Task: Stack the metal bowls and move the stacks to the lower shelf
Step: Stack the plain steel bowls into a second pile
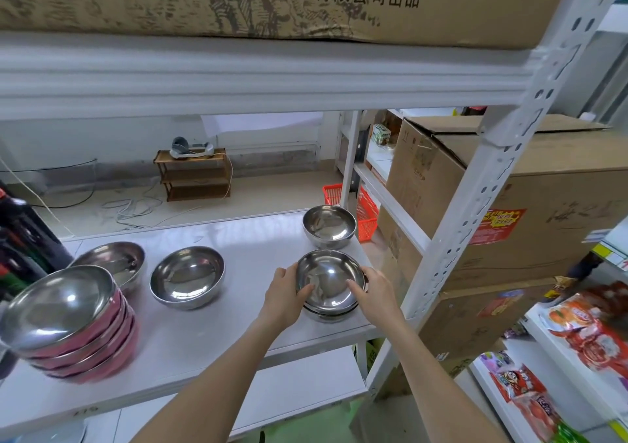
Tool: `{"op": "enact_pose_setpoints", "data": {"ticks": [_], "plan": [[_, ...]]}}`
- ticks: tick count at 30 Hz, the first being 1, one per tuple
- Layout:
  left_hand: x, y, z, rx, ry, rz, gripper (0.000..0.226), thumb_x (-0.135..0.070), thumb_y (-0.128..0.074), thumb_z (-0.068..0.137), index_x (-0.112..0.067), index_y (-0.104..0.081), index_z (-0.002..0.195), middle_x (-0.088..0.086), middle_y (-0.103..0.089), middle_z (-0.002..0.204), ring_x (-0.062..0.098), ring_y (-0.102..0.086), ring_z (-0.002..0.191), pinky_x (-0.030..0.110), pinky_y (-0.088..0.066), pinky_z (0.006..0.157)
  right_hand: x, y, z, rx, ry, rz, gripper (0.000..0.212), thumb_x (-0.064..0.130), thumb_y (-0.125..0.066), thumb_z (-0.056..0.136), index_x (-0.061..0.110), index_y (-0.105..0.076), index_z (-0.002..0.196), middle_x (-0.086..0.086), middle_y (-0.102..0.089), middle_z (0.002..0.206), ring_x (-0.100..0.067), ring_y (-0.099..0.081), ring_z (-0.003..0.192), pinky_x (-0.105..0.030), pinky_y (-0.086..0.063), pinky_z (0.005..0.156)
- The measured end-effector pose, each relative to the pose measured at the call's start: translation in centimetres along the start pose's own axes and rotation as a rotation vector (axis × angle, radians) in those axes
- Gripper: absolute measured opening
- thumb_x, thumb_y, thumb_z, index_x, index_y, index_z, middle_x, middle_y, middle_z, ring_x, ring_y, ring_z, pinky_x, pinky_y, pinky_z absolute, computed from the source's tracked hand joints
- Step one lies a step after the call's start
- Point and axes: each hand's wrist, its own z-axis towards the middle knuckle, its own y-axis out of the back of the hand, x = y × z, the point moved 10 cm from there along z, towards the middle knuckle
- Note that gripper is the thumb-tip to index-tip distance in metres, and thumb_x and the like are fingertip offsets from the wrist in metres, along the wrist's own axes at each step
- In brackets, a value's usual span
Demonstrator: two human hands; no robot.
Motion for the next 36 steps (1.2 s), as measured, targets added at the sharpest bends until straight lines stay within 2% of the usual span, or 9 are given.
{"op": "enact_pose_setpoints", "data": {"ticks": [3, 6, 9, 11, 16, 19, 22, 30, 36], "plan": [[0.2, 0.1, 0.2, 0.05, 0.004, 0.031, 0.052, -0.041, -0.052, 0.094, -0.025, -0.039, 0.141, 0.001, -0.046, 0.114, 0.017, -0.051, 0.098, 0.027, -0.04, 0.087, -0.1, -0.2, -0.1, 0.013, -0.037, -0.008, 0.028, 0.035, -0.057, 0.093, 0.017, -0.06, 0.114, -0.002, -0.061, 0.102, -0.018, -0.057, 0.098, -0.03, -0.046, 0.086], [0.5, 0.6, 0.7, 0.103, 0.015, 0.105, 0.058, -0.049, -0.048, 0.094, -0.023, -0.035, 0.144, 0.005, -0.046, 0.131, 0.023, -0.053, 0.114, 0.035, -0.044, 0.094, -0.1, 0.0, -0.2, 0.034, -0.074, -0.058, 0.033, 0.04, -0.056, 0.093, 0.017, -0.057, 0.117, -0.002, -0.061, 0.106, -0.02, -0.057, 0.102, -0.036, -0.048, 0.09], [0.1, 2.6, 1.6, 0.09, 0.007, 0.138, 0.066, -0.052, -0.046, 0.094, -0.018, -0.029, 0.148, 0.007, -0.04, 0.144, 0.025, -0.049, 0.126, 0.041, -0.043, 0.102, 0.7, 1.6, 0.2, 0.003, -0.103, -0.066, 0.053, 0.045, -0.054, 0.093, 0.014, -0.047, 0.135, -0.007, -0.057, 0.126, -0.024, -0.053, 0.116, -0.042, -0.047, 0.096], [-0.7, 4.5, 2.4, 0.042, -0.011, 0.133, 0.068, -0.053, -0.047, 0.093, -0.017, -0.03, 0.148, 0.008, -0.041, 0.145, 0.027, -0.049, 0.126, 0.045, -0.043, 0.102, 2.0, 3.1, 0.7, -0.052, -0.07, -0.053, 0.056, 0.045, -0.054, 0.092, 0.015, -0.045, 0.139, -0.008, -0.054, 0.133, -0.026, -0.05, 0.122, -0.044, -0.044, 0.099], [-3.8, 9.1, 5.1, -0.175, -0.113, 0.168, 0.066, -0.049, -0.049, 0.094, -0.017, -0.03, 0.148, 0.012, -0.035, 0.149, 0.033, -0.037, 0.133, 0.046, -0.038, 0.105, 4.8, 6.0, 3.9, -0.123, 0.015, -0.04, 0.054, 0.039, -0.055, 0.093, 0.012, -0.045, 0.139, -0.007, -0.056, 0.134, -0.026, -0.052, 0.121, -0.046, -0.043, 0.101], [-4.6, 9.3, 6.9, -0.205, -0.134, 0.169, 0.067, -0.048, -0.05, 0.094, -0.016, -0.029, 0.148, 0.012, -0.033, 0.15, 0.034, -0.035, 0.134, 0.046, -0.036, 0.106, 5.3, 6.5, 6.3, -0.136, 0.053, -0.033, 0.057, 0.038, -0.057, 0.093, 0.01, -0.043, 0.141, -0.009, -0.054, 0.139, -0.03, -0.05, 0.127, -0.047, -0.042, 0.103], [-4.3, 8.2, 9.3, -0.189, -0.125, 0.179, 0.069, -0.049, -0.049, 0.093, -0.015, -0.026, 0.149, 0.011, -0.033, 0.15, 0.033, -0.033, 0.134, 0.046, -0.037, 0.105, 4.9, 6.0, 8.9, -0.12, 0.063, -0.061, 0.061, 0.039, -0.057, 0.093, 0.013, -0.038, 0.144, -0.009, -0.053, 0.14, -0.029, -0.051, 0.127, -0.046, -0.043, 0.103], [-0.8, 2.8, 15.8, -0.056, -0.016, 0.195, 0.075, -0.052, -0.047, 0.093, -0.015, -0.018, 0.152, 0.015, -0.038, 0.15, 0.033, -0.036, 0.136, 0.043, -0.035, 0.108, 1.6, 1.7, 16.4, -0.028, 0.039, -0.063, 0.073, 0.04, -0.06, 0.092, 0.009, -0.028, 0.15, -0.013, -0.04, 0.15, -0.03, -0.039, 0.137, -0.04, -0.032, 0.11], [2.4, -0.4, 18.4, 0.071, 0.102, 0.085, 0.072, -0.05, -0.047, 0.095, -0.012, -0.023, 0.151, 0.014, -0.044, 0.147, 0.031, -0.044, 0.131, 0.041, -0.04, 0.106, -1.9, -2.5, 19.2, 0.047, -0.035, -0.065, 0.076, 0.044, -0.059, 0.091, 0.009, -0.025, 0.15, -0.015, -0.047, 0.145, -0.032, -0.046, 0.132, -0.037, -0.037, 0.104]]}}
